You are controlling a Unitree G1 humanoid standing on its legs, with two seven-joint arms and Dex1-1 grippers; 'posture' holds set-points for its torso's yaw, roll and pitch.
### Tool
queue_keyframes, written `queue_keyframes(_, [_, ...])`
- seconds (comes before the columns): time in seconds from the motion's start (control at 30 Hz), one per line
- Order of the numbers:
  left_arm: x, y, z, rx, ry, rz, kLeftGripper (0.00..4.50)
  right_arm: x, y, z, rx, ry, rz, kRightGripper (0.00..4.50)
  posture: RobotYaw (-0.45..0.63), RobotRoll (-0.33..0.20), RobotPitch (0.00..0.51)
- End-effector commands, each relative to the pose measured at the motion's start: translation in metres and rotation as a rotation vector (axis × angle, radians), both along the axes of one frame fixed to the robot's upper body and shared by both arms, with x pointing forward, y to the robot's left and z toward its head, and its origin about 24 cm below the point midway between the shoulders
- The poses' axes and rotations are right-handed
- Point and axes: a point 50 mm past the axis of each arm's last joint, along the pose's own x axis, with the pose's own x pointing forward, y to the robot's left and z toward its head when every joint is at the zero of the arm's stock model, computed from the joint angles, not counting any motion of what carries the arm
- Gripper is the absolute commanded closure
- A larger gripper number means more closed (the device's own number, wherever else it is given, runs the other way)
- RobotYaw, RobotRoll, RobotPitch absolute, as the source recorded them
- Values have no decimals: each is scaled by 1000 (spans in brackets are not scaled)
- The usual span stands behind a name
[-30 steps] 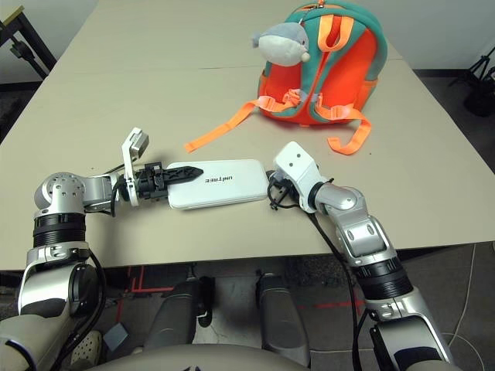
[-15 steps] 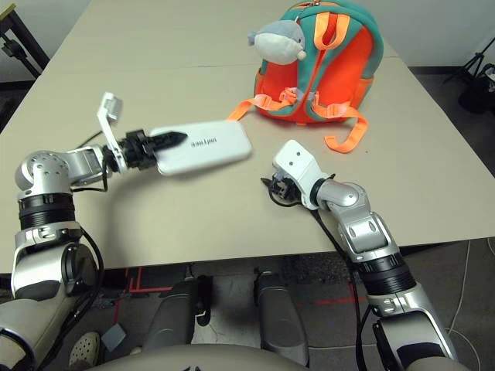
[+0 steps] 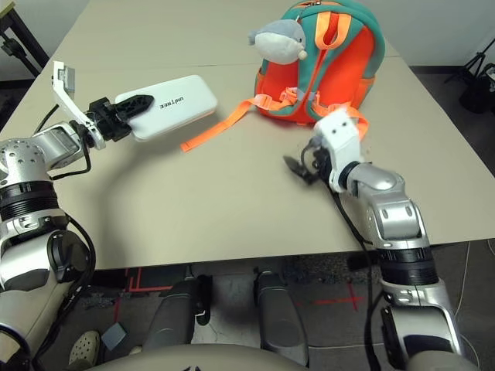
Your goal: Put the pencil case into the backpack and zip it.
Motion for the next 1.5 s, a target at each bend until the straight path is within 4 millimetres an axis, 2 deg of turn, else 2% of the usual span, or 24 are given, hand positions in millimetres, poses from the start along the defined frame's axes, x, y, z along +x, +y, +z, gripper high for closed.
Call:
queue_keyframes(0.03, [5, -3, 6, -6, -35, 20, 3273, 3, 1, 17, 149, -38, -72, 0, -129, 0, 157])
queue_keyframes(0.07, [6, -4, 6, -8, -35, 22, 3273, 5, 1, 22, 185, -49, -86, 0, -157, 0, 154])
queue_keyframes(0.27, [10, -11, 4, -2, -33, 14, 3273, 22, 4, 33, 304, -96, -159, 0, -163, 0, 148])
queue_keyframes(0.7, [8, -15, 5, 11, -44, 17, 3273, 81, 14, 25, 313, -141, -244, 0, -124, 0, 144])
queue_keyframes(0.93, [5, -15, 3, 14, -47, 25, 3273, 97, 20, 18, 289, -144, -237, 0, -94, 0, 141])
queue_keyframes(1.03, [4, -15, 3, 15, -48, 29, 3273, 98, 20, 19, 280, -160, -229, 923, -91, 0, 140])
queue_keyframes(1.17, [4, -15, 3, 18, -49, 35, 3273, 93, 20, 18, 164, -210, -175, 2486, -89, 0, 140])
queue_keyframes(1.3, [3, -15, 3, 20, -49, 36, 3273, 84, 20, 18, 151, -221, -120, 3939, -96, 0, 139])
queue_keyframes(1.33, [4, -15, 3, 22, -48, 35, 3273, 78, 18, 21, 146, -231, -100, 4097, -100, 0, 139])
queue_keyframes(1.5, [6, -15, 3, 25, -46, 33, 3273, 50, 16, 33, 123, -245, -32, 4115, -110, 0, 140])
